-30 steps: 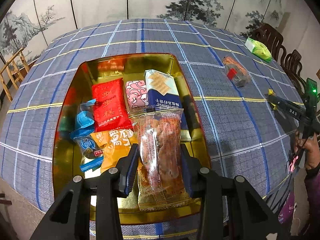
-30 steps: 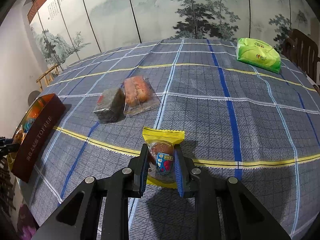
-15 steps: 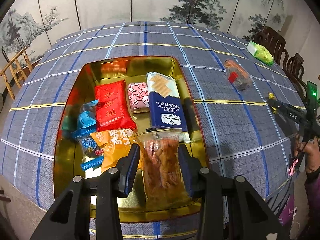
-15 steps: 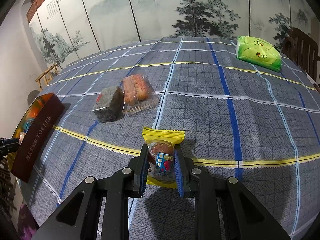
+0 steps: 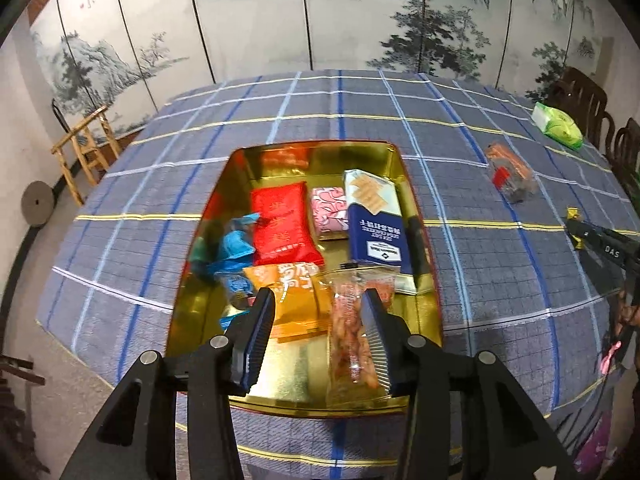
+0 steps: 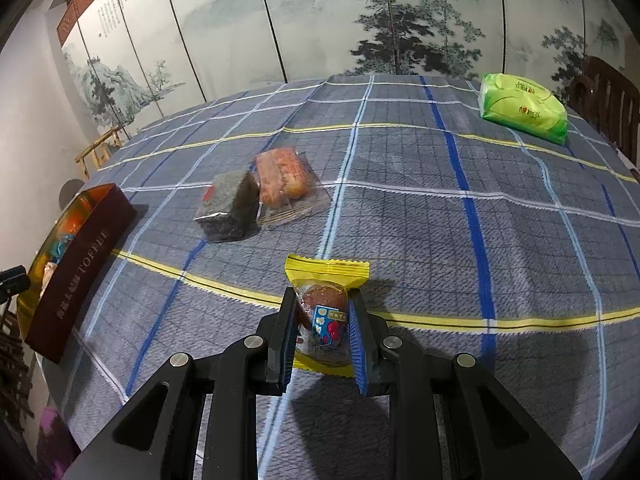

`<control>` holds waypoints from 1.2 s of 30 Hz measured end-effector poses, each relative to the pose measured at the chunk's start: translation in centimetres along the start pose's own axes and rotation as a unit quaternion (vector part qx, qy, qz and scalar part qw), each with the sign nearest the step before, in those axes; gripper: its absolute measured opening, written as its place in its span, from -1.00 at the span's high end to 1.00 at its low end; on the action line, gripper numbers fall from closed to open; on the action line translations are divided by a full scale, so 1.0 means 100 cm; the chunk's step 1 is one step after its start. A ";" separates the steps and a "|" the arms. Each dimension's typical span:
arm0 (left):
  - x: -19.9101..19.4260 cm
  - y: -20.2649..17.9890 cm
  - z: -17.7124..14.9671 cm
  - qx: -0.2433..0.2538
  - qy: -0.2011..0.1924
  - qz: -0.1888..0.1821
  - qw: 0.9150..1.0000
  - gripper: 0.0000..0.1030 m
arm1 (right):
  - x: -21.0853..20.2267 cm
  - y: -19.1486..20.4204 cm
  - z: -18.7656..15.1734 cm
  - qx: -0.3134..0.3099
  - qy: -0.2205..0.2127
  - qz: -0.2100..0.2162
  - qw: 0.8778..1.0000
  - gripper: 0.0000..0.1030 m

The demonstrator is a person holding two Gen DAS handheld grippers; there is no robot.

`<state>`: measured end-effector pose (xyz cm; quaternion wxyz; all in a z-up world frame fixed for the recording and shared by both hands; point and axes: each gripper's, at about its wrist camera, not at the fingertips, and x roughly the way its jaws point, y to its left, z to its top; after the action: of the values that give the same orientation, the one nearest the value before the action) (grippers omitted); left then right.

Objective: Organize snacks
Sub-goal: 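Open the left gripper to drop the biscuit bag into the tin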

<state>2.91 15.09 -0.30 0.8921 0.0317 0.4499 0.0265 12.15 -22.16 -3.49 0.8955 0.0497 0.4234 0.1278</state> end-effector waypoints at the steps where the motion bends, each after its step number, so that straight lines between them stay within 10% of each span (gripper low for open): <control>1: -0.002 -0.001 -0.001 0.004 -0.002 0.007 1.000 0.18 | 0.000 0.002 0.000 -0.002 0.000 0.000 1.000 0.52; 36: -0.036 0.040 -0.021 -0.008 -0.045 0.087 0.995 -0.36 | -0.039 0.166 0.003 -0.098 -0.010 0.119 0.988 0.52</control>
<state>-0.96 18.90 1.64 0.9062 0.0649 0.4041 0.1065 6.86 -7.27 2.88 0.8784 0.0128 0.3913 0.2742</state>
